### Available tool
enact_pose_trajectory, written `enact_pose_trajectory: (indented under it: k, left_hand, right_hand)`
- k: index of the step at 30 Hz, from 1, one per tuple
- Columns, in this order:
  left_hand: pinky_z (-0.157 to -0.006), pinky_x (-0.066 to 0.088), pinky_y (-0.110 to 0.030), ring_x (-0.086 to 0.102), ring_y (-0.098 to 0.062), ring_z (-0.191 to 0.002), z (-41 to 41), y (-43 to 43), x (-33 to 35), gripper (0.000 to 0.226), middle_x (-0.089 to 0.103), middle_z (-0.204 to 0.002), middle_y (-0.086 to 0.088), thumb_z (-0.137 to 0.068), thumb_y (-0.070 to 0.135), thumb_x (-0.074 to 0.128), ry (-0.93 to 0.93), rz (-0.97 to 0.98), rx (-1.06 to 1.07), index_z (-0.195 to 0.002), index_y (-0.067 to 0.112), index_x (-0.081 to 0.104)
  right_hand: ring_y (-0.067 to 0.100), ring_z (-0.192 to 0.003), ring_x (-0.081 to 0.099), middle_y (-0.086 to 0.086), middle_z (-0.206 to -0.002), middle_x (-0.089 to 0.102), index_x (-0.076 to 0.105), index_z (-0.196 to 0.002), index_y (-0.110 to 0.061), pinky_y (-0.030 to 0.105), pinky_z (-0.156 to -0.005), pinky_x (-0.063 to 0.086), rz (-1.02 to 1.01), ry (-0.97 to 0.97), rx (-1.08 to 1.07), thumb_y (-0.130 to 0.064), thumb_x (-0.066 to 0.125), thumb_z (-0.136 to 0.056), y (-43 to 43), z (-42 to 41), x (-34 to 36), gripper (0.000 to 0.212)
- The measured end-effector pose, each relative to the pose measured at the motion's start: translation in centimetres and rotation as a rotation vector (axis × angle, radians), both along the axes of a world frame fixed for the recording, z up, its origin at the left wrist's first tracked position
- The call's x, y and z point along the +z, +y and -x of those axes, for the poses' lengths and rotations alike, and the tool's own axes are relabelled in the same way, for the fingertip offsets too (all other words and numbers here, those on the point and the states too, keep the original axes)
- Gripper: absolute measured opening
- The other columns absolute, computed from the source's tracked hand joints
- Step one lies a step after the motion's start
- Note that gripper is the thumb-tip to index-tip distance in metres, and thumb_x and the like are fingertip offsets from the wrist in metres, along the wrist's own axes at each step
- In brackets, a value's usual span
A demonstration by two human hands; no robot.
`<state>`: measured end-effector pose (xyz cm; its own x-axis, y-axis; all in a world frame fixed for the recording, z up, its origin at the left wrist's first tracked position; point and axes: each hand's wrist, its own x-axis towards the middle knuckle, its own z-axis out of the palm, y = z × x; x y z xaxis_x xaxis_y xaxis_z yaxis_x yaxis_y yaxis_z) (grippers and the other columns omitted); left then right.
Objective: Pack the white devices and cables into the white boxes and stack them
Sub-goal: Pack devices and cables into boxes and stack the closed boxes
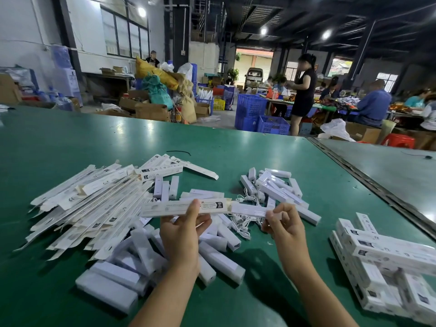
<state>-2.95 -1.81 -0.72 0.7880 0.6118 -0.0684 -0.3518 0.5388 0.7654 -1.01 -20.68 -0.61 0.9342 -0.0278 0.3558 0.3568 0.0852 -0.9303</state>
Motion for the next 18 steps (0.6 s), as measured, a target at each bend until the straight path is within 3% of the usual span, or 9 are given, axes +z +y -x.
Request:
enact_pose_trajectory:
  k: [6,9,12,15,18]
  left_hand:
    - [-0.059,0.059,-0.027,0.075,-0.023,-0.07,0.3,-0.7,0.0,0.039,0.078,-0.085,-0.002,-0.087,0.006,0.072,-0.052,-0.154,-0.045,-0.122,0.004,0.056]
    - [-0.059,0.059,-0.027,0.075,-0.023,-0.07,0.3,-0.9,-0.1,0.038,0.078,-0.086,-0.001,-0.087,0.004,0.072,-0.064,-0.168,-0.061,-0.121,0.006,0.055]
    - [-0.059,0.059,-0.028,0.075,-0.024,-0.071,0.4,-1.1,-0.2,0.035,0.078,-0.087,-0.001,-0.087,0.003,0.072,-0.068,-0.187,-0.062,-0.118,0.011,0.057]
    - [-0.059,0.059,-0.027,0.075,-0.024,-0.072,0.5,-1.3,-0.3,0.035,0.077,-0.087,0.001,-0.087,0.004,0.072,-0.068,-0.21,-0.065,-0.117,0.014,0.057]
    - [-0.06,0.059,-0.028,0.075,-0.024,-0.072,0.4,-1.3,-0.4,0.037,0.077,-0.089,-0.002,-0.087,0.004,0.073,-0.051,-0.22,-0.05,-0.119,0.012,0.056]
  right_hand:
    - [0.019,-0.074,0.058,0.01,-0.078,0.054,0.044,-0.1,-0.015,0.027,-0.074,0.055,-0.04,0.063,0.06,-0.013,0.063,-0.09,0.6,-0.1,-0.5,0.023]
    - [0.021,-0.076,0.061,0.01,-0.079,0.051,0.047,-0.1,-0.012,0.026,-0.074,0.057,-0.118,0.122,0.016,-0.024,0.075,-0.074,1.1,-0.2,-0.5,0.04]
    - [0.02,-0.073,0.065,0.01,-0.077,0.064,0.06,-0.089,-0.006,0.024,-0.073,0.058,-0.177,0.192,-0.036,-0.025,0.079,-0.066,1.5,-0.4,-0.6,0.036]
    - [0.018,-0.075,0.069,0.009,-0.077,0.073,0.073,-0.078,-0.008,0.021,-0.072,0.057,-0.202,0.238,-0.019,-0.014,0.078,-0.076,1.9,-0.2,-0.7,0.008]
    - [0.01,-0.069,0.065,0.004,-0.074,0.072,0.077,-0.073,-0.016,0.018,-0.059,0.052,-0.102,0.222,-0.028,-0.011,0.068,-0.089,2.2,0.1,-0.6,0.019]
